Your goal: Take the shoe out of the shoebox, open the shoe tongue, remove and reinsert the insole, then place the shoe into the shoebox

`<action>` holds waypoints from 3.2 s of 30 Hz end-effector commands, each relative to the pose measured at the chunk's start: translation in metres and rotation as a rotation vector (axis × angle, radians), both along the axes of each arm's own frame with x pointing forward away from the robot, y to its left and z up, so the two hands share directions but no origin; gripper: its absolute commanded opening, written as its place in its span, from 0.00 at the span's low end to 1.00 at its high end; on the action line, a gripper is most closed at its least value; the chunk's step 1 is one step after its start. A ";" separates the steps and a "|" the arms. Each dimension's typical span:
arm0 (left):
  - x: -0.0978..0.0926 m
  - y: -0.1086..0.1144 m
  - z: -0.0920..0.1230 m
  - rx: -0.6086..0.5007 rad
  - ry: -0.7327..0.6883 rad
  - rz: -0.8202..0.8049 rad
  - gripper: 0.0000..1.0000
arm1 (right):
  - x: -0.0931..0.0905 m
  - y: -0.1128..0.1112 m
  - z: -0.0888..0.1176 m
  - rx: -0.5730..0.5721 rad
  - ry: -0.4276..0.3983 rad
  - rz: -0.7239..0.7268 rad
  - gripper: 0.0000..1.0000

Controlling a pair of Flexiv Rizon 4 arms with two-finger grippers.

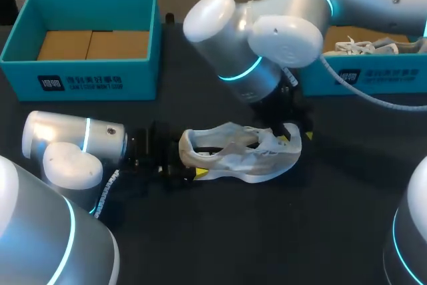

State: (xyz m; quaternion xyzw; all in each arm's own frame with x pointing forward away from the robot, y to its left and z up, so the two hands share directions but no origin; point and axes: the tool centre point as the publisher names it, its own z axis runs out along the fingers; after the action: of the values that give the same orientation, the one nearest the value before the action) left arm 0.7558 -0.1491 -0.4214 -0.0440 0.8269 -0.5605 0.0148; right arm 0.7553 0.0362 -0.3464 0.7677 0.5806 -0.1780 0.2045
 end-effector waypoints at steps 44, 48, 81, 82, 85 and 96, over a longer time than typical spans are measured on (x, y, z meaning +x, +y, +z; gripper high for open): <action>0.002 -0.001 -0.001 0.003 0.001 0.000 0.00 | 0.022 0.075 0.103 0.216 -0.154 0.938 1.00; 0.002 -0.001 -0.001 0.003 0.001 0.000 0.00 | 0.016 0.095 0.113 0.245 -0.102 1.159 1.00; 0.002 -0.001 -0.001 0.003 0.001 0.000 0.00 | 0.002 0.178 0.066 0.381 0.277 1.990 0.00; 0.002 -0.001 -0.001 0.003 0.001 0.000 0.00 | 0.002 0.178 0.066 0.381 0.277 1.990 0.00; 0.002 -0.001 -0.001 0.003 0.001 0.000 0.00 | 0.002 0.178 0.066 0.381 0.277 1.990 0.00; 0.002 -0.001 -0.001 0.003 0.001 0.000 0.00 | 0.002 0.178 0.066 0.381 0.277 1.990 0.00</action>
State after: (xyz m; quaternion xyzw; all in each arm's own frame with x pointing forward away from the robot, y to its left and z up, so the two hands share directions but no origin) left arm 0.7558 -0.1490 -0.4215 -0.0441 0.8269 -0.5604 0.0148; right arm 0.7582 0.2138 -0.2799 -0.0703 0.9921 0.0811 0.0645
